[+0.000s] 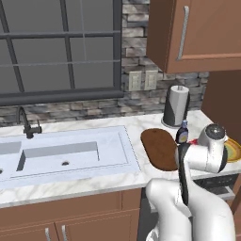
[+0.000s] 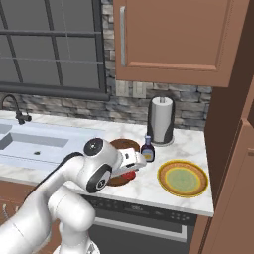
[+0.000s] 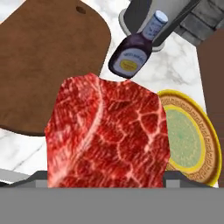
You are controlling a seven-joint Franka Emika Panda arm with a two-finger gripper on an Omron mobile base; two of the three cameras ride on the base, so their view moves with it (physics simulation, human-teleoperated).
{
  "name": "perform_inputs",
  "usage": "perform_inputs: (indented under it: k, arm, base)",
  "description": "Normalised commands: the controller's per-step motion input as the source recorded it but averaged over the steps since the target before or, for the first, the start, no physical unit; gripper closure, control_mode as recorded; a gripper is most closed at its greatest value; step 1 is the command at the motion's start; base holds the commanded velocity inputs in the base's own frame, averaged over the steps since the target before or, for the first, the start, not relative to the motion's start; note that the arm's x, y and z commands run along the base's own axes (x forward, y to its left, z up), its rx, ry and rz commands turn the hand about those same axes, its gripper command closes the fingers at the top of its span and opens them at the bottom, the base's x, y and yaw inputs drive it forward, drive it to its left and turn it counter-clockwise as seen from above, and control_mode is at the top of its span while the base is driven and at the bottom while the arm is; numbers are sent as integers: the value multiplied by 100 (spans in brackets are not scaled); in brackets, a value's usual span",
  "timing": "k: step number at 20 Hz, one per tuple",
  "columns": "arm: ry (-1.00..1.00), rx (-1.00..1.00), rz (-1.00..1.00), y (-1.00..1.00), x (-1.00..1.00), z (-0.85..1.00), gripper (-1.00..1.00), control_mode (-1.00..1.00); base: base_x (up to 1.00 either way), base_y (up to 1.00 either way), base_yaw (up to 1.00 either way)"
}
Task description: Pick the steak from the plate and place it on the cutting board. Then pick the condiment bottle from the cabinet and place it next to the cutting board.
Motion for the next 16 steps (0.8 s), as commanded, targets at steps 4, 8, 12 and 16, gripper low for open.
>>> perform_inputs:
  k: [4, 8, 12, 16]
  arm:
    - [-1, -3, 0, 72, -18, 31, 100, -100]
    - [-6, 0, 0, 59, -18, 25, 100, -100]
    - [-5, 0, 0, 51, -14, 17, 100, -100]
    - [-3, 0, 0, 45, -3, 3, 100, -100]
  base:
    - [0, 0, 0]
    - [0, 0, 0]
    - [0, 0, 0]
    - [0, 0, 0]
